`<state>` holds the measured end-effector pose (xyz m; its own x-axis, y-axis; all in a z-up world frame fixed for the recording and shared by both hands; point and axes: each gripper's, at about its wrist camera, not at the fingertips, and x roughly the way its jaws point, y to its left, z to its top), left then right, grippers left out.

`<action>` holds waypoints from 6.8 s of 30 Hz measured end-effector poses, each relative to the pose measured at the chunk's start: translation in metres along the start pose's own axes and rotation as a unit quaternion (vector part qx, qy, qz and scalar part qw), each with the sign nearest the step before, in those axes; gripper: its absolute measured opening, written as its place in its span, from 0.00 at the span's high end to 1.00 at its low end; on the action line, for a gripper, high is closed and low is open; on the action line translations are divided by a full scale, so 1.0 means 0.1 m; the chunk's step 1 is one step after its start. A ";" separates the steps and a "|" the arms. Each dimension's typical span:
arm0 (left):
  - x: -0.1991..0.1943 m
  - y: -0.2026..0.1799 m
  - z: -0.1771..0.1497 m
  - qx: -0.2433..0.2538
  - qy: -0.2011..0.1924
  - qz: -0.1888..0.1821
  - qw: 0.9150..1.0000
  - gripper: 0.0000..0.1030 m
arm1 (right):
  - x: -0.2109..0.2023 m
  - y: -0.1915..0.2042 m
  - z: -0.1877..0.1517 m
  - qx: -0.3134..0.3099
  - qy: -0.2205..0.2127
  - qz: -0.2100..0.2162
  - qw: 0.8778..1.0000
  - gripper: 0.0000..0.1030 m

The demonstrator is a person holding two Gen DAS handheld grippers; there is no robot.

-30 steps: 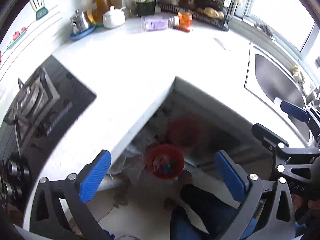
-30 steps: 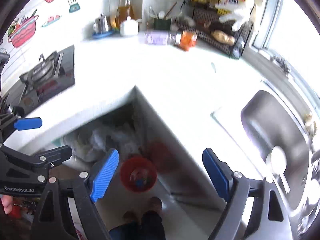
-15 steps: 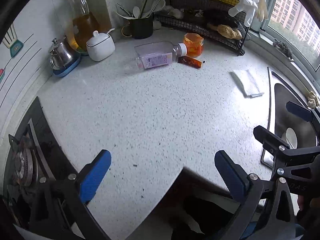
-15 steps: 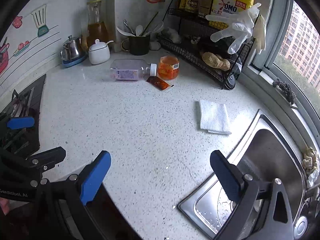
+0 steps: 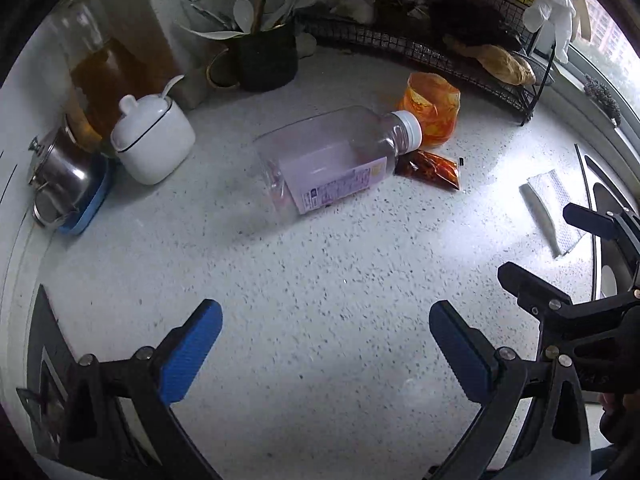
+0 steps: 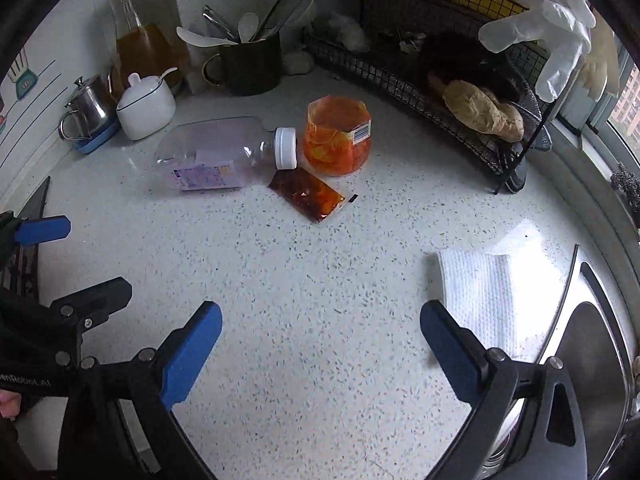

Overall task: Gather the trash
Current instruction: 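Raise both open tools back up over the counter, then grasp the clear plastic bottle with the left tool while the right tool grasps the brown sachet, then carry the bottle and sachet down to the red bin with both tools, then open both tools over the red bin to drop the bottle and sachet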

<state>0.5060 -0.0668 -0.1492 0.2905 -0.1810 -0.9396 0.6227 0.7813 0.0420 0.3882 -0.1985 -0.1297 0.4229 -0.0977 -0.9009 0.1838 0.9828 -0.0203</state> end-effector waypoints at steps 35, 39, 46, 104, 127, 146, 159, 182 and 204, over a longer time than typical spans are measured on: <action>0.87 0.00 1.02 0.137 0.037 -0.100 0.985 0.35 | 0.58 -0.28 0.74 0.060 0.046 -0.001 0.997 0.03; 0.84 0.16 0.92 0.112 0.036 -0.091 0.989 0.35 | 0.62 -0.22 0.82 0.037 0.041 0.008 0.998 0.03; 0.84 0.41 0.85 0.087 0.040 -0.079 0.992 0.35 | 0.76 0.00 1.07 0.001 0.045 0.023 0.999 0.05; -0.42 -0.65 -1.57 -0.123 0.025 -0.004 0.992 0.36 | -0.70 -0.12 -0.89 -0.072 0.023 0.060 0.995 0.93; -1.00 -0.79 -3.92 -0.186 0.037 -0.002 0.982 0.36 | -1.31 0.96 -2.77 -0.125 0.040 0.113 0.985 0.93; 1.42 -0.81 -4.51 -0.178 0.087 -0.035 0.979 0.36 | 1.03 1.12 -3.56 -0.149 0.093 0.117 0.978 0.93; 2.51 -0.72 -4.64 -0.158 0.117 -0.038 0.980 0.36 | 2.19 1.15 -3.77 -0.151 0.111 0.131 0.974 0.93; 2.39 -0.66 -4.58 -0.151 0.113 -0.006 0.982 0.17 | 2.27 1.07 -3.78 -0.157 0.119 0.129 0.972 0.92; 2.19 -0.43 -4.89 -0.209 0.118 0.034 0.970 0.17 | 2.18 1.37 -3.77 -0.223 0.106 0.123 0.961 0.30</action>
<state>0.1870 0.1520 -0.5227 0.1153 -0.0171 -0.9932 0.2455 0.9693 0.0119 0.1709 -0.0259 -0.4928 0.2061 0.1329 -0.9695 -0.3177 0.9461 0.0622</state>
